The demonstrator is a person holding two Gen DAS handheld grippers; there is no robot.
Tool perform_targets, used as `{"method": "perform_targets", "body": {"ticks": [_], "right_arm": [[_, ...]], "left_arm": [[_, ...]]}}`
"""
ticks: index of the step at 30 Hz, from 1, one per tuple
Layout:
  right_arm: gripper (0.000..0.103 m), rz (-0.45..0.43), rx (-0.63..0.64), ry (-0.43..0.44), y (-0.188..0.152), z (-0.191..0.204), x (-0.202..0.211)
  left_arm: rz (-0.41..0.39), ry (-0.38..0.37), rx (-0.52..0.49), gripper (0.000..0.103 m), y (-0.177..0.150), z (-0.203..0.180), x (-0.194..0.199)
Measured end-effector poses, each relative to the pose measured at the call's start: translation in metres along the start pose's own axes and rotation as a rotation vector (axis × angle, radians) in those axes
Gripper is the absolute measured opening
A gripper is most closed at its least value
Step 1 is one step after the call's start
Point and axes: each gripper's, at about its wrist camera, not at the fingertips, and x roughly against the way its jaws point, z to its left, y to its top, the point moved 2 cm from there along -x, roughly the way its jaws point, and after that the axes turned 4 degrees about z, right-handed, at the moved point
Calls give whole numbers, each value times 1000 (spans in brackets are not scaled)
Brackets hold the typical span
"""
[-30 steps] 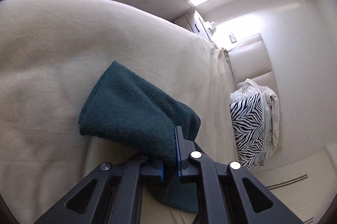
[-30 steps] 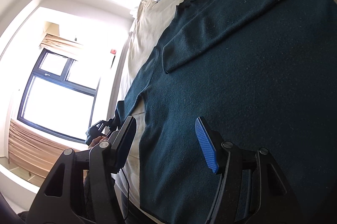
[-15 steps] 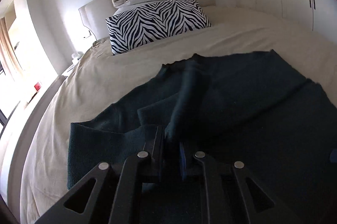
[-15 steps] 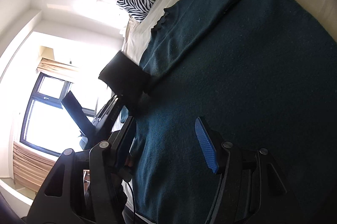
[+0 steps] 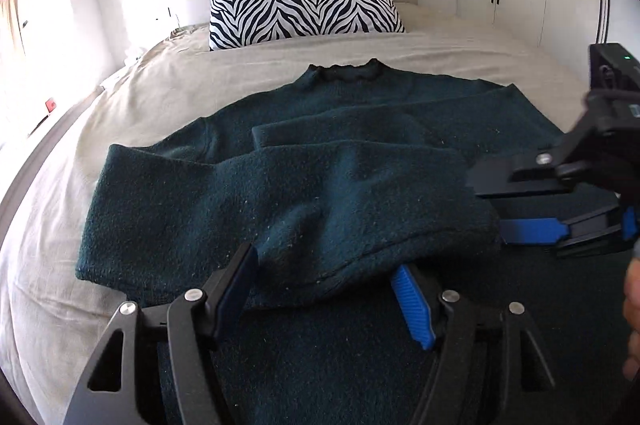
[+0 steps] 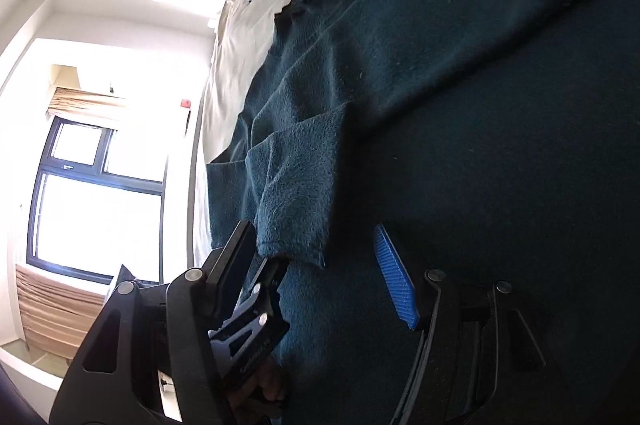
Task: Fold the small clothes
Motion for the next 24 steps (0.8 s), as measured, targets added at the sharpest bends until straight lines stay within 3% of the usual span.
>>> {"method": "perform_targets", "body": {"ticks": [3,6,8,17,20,24], "right_arm": [[59,-2,18,-53,13,12,-22],[16,2,106,-122,17,33,-29],[8,-4,182,-178,17,50,-28],[7,-172,536,-316,23,140,28],[7,-205,509,-341,49,132,44],[7,-231,414,-395,80,94,61]], "left_arm": [[-5,-33,44,70,-4,10,4],[-21,-77,121,70,-7,25,9],[-26,-101,184,70,-10,38,13],[-40,-138,357,70,-31,74,29],[-33,-152,399,70,-39,83,30],[-31,-176,444,70,-44,93,33]]}}
